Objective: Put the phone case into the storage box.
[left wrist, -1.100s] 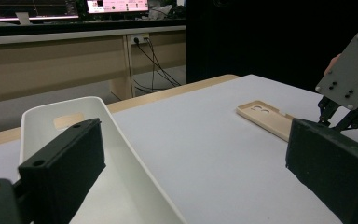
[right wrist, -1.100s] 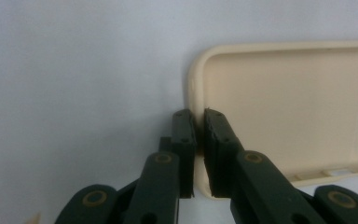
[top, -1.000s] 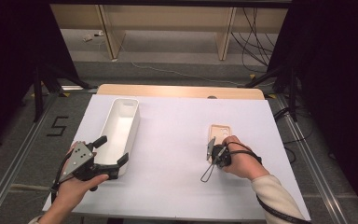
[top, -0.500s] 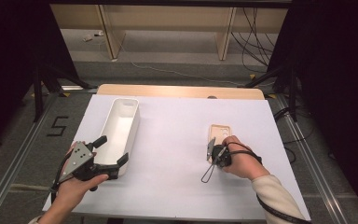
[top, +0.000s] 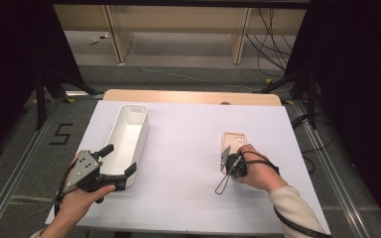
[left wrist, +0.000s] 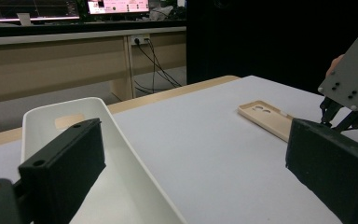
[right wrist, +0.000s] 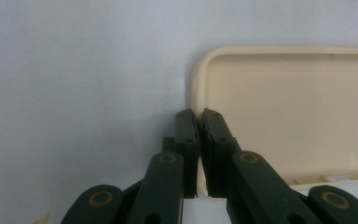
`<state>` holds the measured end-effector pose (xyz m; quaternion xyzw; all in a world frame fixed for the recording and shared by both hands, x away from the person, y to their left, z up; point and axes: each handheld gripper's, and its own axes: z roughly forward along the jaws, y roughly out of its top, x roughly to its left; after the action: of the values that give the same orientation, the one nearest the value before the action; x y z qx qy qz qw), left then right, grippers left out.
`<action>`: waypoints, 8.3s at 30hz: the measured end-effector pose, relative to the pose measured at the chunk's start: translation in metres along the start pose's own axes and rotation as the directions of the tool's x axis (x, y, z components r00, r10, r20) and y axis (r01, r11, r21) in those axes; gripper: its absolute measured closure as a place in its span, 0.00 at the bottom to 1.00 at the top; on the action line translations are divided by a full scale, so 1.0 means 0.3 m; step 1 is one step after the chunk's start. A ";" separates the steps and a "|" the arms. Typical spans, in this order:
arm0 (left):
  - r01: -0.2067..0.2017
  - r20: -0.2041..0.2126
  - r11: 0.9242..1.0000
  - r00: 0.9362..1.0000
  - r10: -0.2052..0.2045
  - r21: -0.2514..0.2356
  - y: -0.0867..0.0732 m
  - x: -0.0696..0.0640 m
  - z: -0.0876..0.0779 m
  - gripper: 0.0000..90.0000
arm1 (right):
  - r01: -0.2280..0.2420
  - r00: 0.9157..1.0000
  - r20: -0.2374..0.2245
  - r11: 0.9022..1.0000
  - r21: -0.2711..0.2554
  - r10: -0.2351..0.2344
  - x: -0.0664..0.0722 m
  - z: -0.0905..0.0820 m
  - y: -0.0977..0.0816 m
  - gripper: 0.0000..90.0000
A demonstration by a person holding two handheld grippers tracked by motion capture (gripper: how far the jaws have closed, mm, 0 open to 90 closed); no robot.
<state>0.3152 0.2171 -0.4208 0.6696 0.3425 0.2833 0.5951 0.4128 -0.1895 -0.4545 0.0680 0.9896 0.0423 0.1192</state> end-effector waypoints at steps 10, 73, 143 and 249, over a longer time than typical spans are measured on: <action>-0.001 -0.001 1.000 1.000 0.001 -0.002 0.001 0.002 -0.001 0.05 | 0.000 1.000 0.002 1.000 -0.013 0.000 -0.004 -0.007 -0.009 0.97; 0.004 -0.009 1.000 1.000 -0.004 0.003 -0.001 0.005 -0.001 0.05 | -0.006 1.000 0.015 0.960 -0.280 0.010 0.016 -0.134 0.010 0.97; 0.003 -0.008 1.000 1.000 -0.003 0.024 0.005 -0.006 0.014 0.06 | 0.012 0.998 -0.046 0.823 -0.568 -0.046 0.079 -0.174 0.118 0.98; 0.173 0.018 0.900 0.980 -0.197 0.400 0.242 -0.109 0.521 0.65 | 0.145 0.987 0.038 0.767 -0.625 -0.155 0.188 -0.194 0.282 0.98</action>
<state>0.4272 0.0926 -0.3684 0.7485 0.4372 0.1307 0.4811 0.3550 -0.1016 -0.4026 -0.0548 0.9225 0.3591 0.1304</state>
